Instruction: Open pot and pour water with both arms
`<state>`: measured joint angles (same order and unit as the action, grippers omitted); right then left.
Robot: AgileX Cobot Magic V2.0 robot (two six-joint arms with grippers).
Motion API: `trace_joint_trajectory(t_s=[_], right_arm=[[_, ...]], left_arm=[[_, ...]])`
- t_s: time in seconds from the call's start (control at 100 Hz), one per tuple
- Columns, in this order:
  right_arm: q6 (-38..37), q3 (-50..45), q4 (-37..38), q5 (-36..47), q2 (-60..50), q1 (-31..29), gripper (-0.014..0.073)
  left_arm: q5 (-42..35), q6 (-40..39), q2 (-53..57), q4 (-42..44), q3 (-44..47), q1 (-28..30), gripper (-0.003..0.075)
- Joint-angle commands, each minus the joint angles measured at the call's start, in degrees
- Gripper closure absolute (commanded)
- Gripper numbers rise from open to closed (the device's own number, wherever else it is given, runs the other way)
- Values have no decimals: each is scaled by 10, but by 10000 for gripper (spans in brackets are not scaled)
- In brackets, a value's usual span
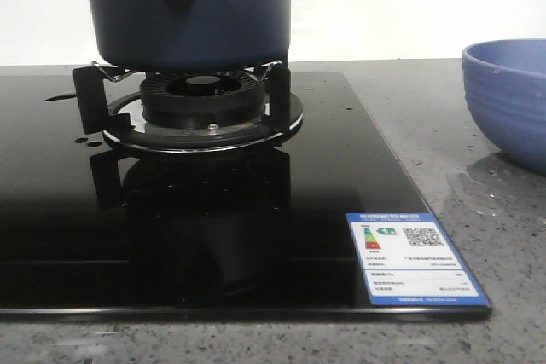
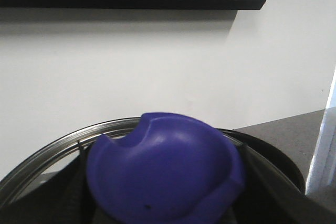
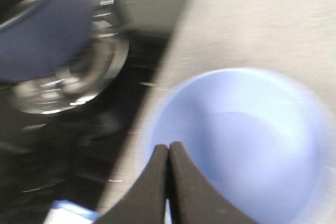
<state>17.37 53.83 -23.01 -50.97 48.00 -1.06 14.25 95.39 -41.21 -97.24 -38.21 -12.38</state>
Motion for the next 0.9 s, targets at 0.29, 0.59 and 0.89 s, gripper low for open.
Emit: trace_joint_trajectory(t_s=[0.29,0.59,0.89], right_arm=[[-167,53,164,-80,97,-68,309],[-167,53,102,-57,205,-103,311],[-167,53,76,-40,272,-103,325]], left_arm=[[-29,-10,51,-43,14,1,458],[-29,-10,51,-52,14,1,458],[-29,-10,51,-52,14,1,458]])
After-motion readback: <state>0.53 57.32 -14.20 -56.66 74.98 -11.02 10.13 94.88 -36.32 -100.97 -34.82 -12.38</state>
